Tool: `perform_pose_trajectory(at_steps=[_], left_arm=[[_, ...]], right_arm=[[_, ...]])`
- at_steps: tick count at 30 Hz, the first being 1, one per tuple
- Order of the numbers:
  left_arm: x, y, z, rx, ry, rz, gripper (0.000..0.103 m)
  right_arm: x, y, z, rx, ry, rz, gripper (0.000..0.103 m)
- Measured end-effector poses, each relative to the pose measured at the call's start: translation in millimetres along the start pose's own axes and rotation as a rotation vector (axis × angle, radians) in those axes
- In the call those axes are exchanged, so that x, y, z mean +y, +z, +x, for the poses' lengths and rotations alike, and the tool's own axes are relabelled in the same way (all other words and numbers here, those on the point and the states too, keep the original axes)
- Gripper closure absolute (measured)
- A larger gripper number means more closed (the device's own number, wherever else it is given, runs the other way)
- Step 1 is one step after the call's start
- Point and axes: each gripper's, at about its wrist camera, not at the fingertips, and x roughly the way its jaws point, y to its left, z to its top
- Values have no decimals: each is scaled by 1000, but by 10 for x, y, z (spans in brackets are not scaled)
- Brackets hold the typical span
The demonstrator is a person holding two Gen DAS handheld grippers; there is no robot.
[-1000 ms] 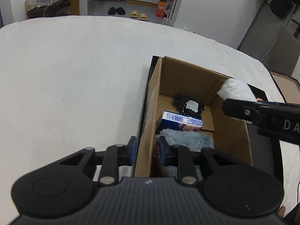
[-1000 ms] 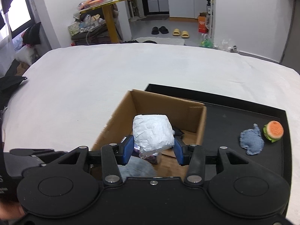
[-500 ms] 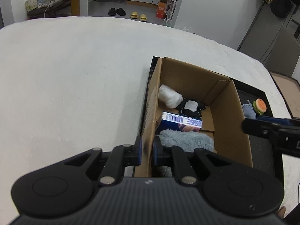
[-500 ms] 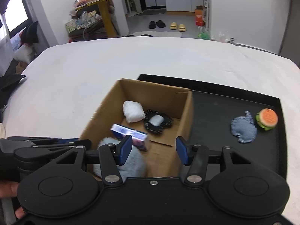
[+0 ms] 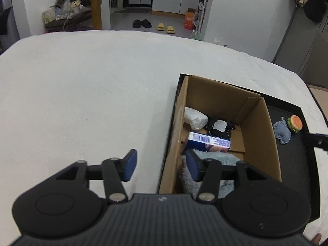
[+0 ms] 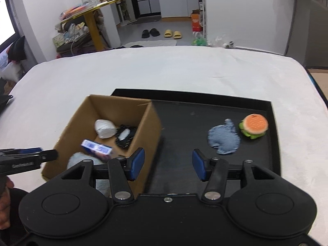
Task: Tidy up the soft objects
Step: 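Move the right gripper down onto the blue denim plush and grasp it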
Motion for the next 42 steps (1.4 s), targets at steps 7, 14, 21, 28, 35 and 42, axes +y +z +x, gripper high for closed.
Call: perform_pose_trajectory(at_steps=[7,14,21,28,35,42], left_arm=[[-63,14,-2,9,26,16,49],[-148,13,15,13,65,41,49],[-218,1,34,-10,132,69,49],[-322,21,115,4,170,108,49],[-392,29,167,1,195,123,49],[-448,51,233,-1,207,134,49]], right_arm=[[-381,70,8,-27,-26,24,48],[-690,205,93,-33,-23,39,48],[-933,74,379,-27,-27,115,56],[-1085,-43,648,-13,-42,160,58],[-1145,-54,822,-10,-19,141,58],[-1178,-101,1008,1,-43,106,58]])
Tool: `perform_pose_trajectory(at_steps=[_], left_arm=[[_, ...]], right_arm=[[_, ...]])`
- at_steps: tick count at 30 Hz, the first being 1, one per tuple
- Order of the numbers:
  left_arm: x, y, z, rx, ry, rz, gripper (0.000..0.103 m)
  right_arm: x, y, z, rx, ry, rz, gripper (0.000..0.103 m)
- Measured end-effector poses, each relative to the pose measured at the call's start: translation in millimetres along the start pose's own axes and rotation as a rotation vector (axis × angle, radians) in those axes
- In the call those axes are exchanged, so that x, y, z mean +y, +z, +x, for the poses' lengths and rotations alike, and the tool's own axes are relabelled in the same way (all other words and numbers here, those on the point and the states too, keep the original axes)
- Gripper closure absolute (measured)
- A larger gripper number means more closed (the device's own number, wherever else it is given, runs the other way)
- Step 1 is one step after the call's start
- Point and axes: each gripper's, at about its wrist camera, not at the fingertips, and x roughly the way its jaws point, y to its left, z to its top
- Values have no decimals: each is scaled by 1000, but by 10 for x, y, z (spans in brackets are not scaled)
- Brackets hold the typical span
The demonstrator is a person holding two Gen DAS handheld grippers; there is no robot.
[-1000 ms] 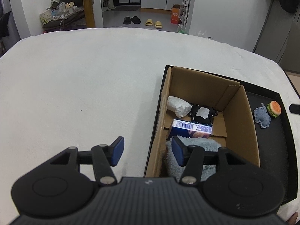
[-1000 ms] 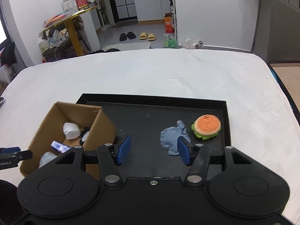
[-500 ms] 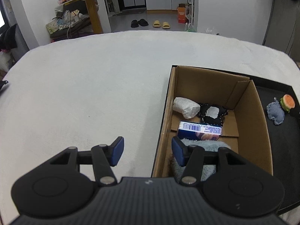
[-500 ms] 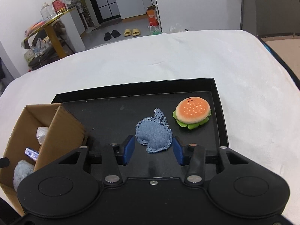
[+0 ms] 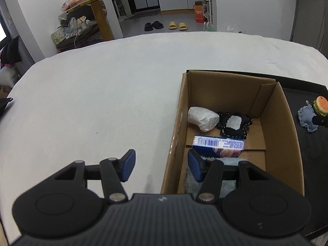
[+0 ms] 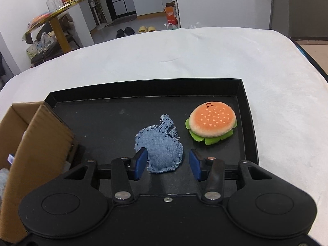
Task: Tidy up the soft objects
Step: 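Move the right gripper down onto the blue denim plush and grasp it, then lift the denim plush into the box and open the right gripper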
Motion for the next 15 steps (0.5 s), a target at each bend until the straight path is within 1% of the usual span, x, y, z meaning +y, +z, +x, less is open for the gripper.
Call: perform_pose_trajectory(at_steps=[5,7,8,10,12,15], left_arm=[[-13,18,51,15,11,-4,49],[-12,21,50,12,3,-6,49],[-2,20,40,10,-2,-7,49],[0,13,37,10,0,-7,49],[-3,8,45,15,8,-2,49],[15,4,25,9,0,-5,49]], right_arm=[[-18,12,98,-6,3,-13,58],[-22,22,106,-12,11,-14,62],[-14,18,109,-11,16,-16,67],[-25,-2,122,4,33,-19,71],[-29,-31,104,13,42,-21,79],[-62,-36,55,28,56,-1,84]])
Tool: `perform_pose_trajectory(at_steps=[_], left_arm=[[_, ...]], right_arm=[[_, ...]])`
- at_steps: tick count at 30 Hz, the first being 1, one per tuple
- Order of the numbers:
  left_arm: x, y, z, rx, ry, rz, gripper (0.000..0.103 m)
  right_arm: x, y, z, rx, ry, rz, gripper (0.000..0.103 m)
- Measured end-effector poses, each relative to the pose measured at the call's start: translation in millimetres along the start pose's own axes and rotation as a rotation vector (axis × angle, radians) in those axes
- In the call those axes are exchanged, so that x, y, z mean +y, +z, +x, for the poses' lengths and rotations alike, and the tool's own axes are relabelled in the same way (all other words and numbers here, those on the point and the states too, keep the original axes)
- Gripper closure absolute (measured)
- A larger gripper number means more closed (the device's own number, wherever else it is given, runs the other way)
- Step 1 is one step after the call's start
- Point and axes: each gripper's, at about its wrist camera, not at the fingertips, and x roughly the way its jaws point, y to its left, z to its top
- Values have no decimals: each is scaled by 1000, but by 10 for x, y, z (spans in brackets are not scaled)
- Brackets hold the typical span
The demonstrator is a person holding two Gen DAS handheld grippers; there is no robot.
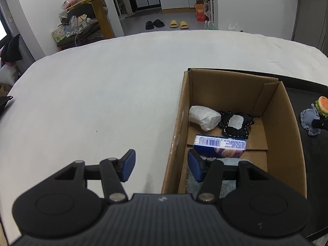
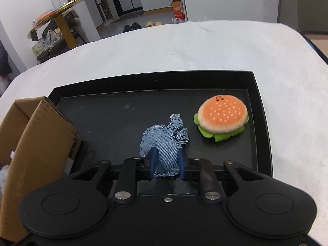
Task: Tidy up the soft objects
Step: 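Lift the denim plush into the box and open the right gripper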
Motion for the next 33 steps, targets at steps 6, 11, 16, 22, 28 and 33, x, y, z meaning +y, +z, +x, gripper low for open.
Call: perform_pose_trajectory(at_steps=[6,11,16,22,28,33], left_arm=[[38,-13,-14,11,-9,-12,49],[68,-31,-65,3,-53,-15,49],[118,-49,-100,5,-89,-34,49],[205,-72,-128,5,-137,-67,49],[255,-79,-146,2,-164,-85,49],[275,-89,-131,17,-180,-89,52]], right_arm=[[41,-22,-136,10,1,7,86],[125,-40,-329,-10,-22,-24,87],[178,41,-582,-35,-20,-42,87],[335,94,-793,-65,-27,-73,86],[572,119,-930,-85,-14,-89,86],[780,124,-1018,-97,1,-101,86]])
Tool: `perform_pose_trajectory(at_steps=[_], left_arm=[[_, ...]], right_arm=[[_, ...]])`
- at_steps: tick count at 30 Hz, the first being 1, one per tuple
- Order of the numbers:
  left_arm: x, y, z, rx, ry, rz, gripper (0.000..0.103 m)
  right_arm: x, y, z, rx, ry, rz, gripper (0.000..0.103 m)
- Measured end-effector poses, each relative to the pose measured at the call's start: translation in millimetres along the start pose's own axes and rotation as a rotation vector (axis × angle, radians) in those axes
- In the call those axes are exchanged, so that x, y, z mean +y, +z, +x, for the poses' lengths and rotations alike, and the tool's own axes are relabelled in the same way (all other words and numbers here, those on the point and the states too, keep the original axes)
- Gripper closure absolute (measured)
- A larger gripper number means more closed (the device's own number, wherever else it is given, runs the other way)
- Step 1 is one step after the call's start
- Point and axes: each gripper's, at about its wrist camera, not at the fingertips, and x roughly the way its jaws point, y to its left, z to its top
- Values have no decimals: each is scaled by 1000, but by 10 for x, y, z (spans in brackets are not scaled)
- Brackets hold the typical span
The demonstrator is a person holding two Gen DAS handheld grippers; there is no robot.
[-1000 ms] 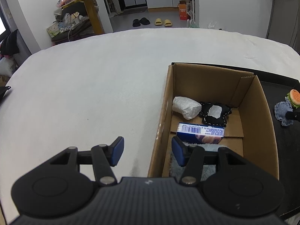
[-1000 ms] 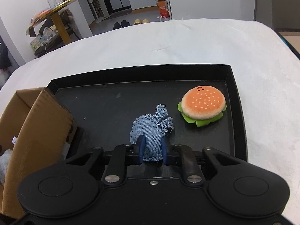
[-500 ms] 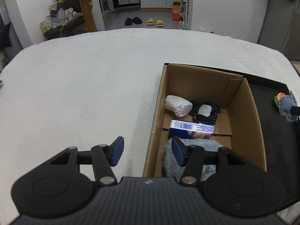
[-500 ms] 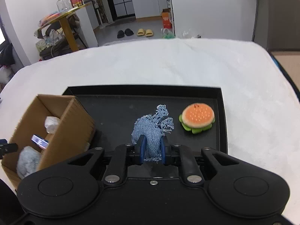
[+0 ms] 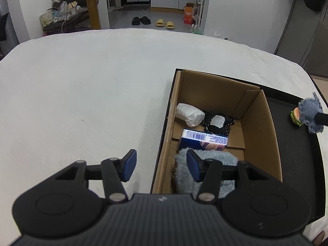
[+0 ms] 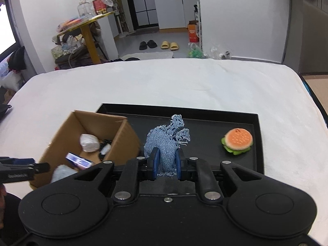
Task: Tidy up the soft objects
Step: 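Lift the denim plush into the box and open the right gripper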
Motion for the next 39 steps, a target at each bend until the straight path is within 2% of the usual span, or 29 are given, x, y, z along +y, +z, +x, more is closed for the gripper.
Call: perform_pose_trajectory(at_steps=[7,13,26,29,33,39], left_arm=[[64,-8,-21,-4,-38,-19,54],[109,-13,13,14,-54,-34,61],[228,-29,100,47,-112,-76,93],[234,-33,106,43,-120,-77,93],[258,-37,103,42,-133,-82,93],[269,-43,96,39,-142,-82,93]], right_arm=[[260,63,-56,-14,17,-16,86],[509,88,-55,-6,28,-47,86],[949,94,63,33,35,-106,85],[1019,109,99,41,33,-116,84],[1121,146,127,43,41,-132,71],[1136,112,133,57,21,-148,70]])
